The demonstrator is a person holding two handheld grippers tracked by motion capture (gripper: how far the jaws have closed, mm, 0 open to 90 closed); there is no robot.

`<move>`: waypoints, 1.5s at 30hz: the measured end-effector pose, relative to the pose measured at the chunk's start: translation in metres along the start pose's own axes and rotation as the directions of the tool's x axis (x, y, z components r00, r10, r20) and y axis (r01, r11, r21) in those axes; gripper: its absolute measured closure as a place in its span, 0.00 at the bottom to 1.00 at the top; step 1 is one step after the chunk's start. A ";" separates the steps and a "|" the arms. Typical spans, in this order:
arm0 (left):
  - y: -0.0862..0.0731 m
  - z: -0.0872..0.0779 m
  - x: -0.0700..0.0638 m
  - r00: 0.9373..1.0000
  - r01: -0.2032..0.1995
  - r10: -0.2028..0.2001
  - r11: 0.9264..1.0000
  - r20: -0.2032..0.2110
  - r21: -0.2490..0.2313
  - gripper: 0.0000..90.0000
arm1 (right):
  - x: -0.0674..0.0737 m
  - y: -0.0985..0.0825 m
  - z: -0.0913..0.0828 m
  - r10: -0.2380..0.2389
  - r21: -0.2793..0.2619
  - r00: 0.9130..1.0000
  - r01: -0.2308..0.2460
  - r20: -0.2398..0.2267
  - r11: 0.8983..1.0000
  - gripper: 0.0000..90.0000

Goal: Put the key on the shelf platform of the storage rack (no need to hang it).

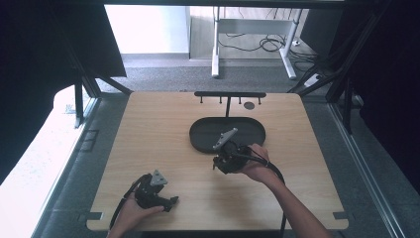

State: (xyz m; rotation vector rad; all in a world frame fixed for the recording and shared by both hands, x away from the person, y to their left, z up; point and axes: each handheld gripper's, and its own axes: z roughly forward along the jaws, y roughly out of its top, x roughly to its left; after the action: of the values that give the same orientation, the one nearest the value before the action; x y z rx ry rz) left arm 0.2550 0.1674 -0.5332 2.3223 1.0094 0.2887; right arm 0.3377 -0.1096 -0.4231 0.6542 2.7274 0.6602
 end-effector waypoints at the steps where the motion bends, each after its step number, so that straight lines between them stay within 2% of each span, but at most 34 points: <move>1: 0.000 0.000 0.000 1.000 0.000 0.000 1.000 0.000 0.000 0.15 | -0.001 0.001 -0.001 -0.003 -0.003 1.000 0.003 0.001 1.000 0.55; 8: 0.000 0.000 0.000 1.000 0.000 0.000 1.000 0.000 0.002 0.15 | -0.010 0.013 -0.010 0.001 -0.018 1.000 -0.001 0.005 1.000 0.55; 24: 0.001 -0.001 0.000 1.000 0.008 -0.008 1.000 -0.005 0.009 0.17 | -0.033 0.040 -0.016 0.023 -0.047 1.000 -0.022 0.018 0.999 0.55; 26: 0.002 -0.003 -0.001 1.000 0.015 -0.015 1.000 0.016 0.013 0.18 | -0.036 0.042 -0.015 0.026 -0.046 0.999 -0.025 0.021 0.999 0.55; 27: 0.003 -0.002 -0.003 1.000 0.007 -0.007 1.000 -0.002 0.019 0.18 | -0.037 0.042 -0.014 0.028 -0.048 0.999 -0.027 0.021 0.998 0.55; 30: 0.004 -0.002 -0.005 1.000 -0.009 0.009 1.000 -0.012 0.025 0.18 | -0.039 0.044 -0.012 0.032 -0.046 0.999 -0.031 0.018 0.998 0.55; 32: 0.005 -0.004 -0.007 1.000 -0.017 0.018 1.000 -0.005 0.012 0.18 | -0.043 0.047 -0.009 0.035 -0.041 0.999 -0.035 0.014 0.999 0.55; 37: 0.006 -0.010 -0.006 1.000 -0.007 0.007 1.000 0.001 -0.021 0.20 | -0.048 0.051 0.000 0.039 -0.042 0.999 -0.039 -0.003 0.998 0.55; 45: 0.007 -0.019 -0.007 1.000 0.002 -0.001 0.998 0.010 -0.059 0.22 | -0.059 0.057 0.014 0.039 -0.024 0.999 -0.039 0.005 0.999 0.55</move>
State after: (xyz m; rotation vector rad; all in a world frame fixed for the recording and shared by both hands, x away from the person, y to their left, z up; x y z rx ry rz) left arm 0.2472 0.1665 -0.5136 2.2678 0.9852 0.3019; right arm 0.4138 -0.0876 -0.3997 0.7044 2.7041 0.6977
